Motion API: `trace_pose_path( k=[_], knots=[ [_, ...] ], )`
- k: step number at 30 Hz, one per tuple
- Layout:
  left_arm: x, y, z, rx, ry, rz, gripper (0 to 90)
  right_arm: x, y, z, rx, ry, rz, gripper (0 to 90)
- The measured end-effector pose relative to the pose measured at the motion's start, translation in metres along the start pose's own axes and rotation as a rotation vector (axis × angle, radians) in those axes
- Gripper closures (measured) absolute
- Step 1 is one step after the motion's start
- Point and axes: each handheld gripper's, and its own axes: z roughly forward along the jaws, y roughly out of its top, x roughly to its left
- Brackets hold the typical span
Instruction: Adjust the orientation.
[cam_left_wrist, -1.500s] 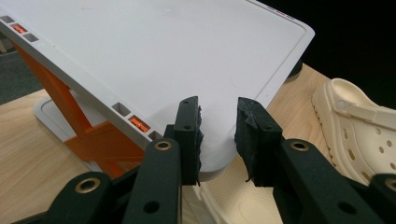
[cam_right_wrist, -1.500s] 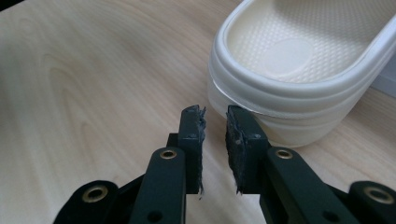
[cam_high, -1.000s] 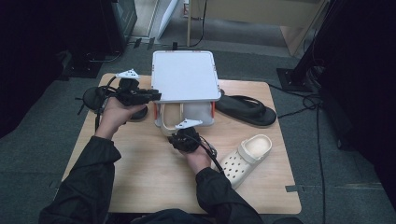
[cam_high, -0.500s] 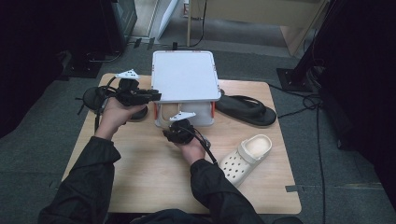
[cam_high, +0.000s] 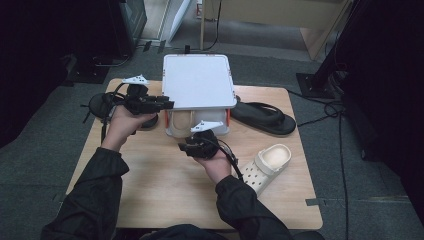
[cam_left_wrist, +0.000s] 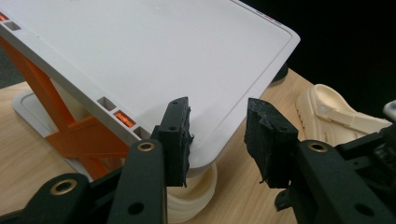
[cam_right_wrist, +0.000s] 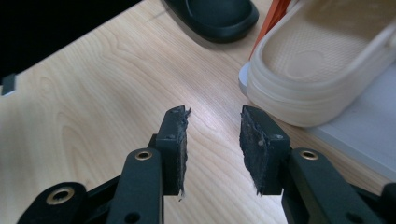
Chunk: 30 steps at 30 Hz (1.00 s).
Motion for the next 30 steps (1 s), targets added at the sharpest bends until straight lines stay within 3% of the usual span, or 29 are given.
trace_pose_path(
  k=[8, 17, 25, 30],
  knots=[
    [-0.001, 0.0, 0.001, -0.001, 0.006, 0.012, 58.6, -0.005, 0.001, -0.035, 0.0, -0.015, -0.051, 60.6],
    [-0.001, -0.001, 0.001, -0.008, 0.002, 0.011, 56.7, -0.029, -0.008, -0.076, 0.001, -0.015, -0.029, 60.7],
    [-0.003, -0.001, 0.001, -0.007, 0.002, 0.002, 53.8, -0.051, -0.022, -0.102, -0.023, -0.049, 0.009, 60.7],
    [-0.004, -0.002, 0.001, -0.013, 0.004, 0.018, 53.5, -0.064, -0.037, -0.115, -0.019, -0.075, 0.024, 60.9]
  ],
)
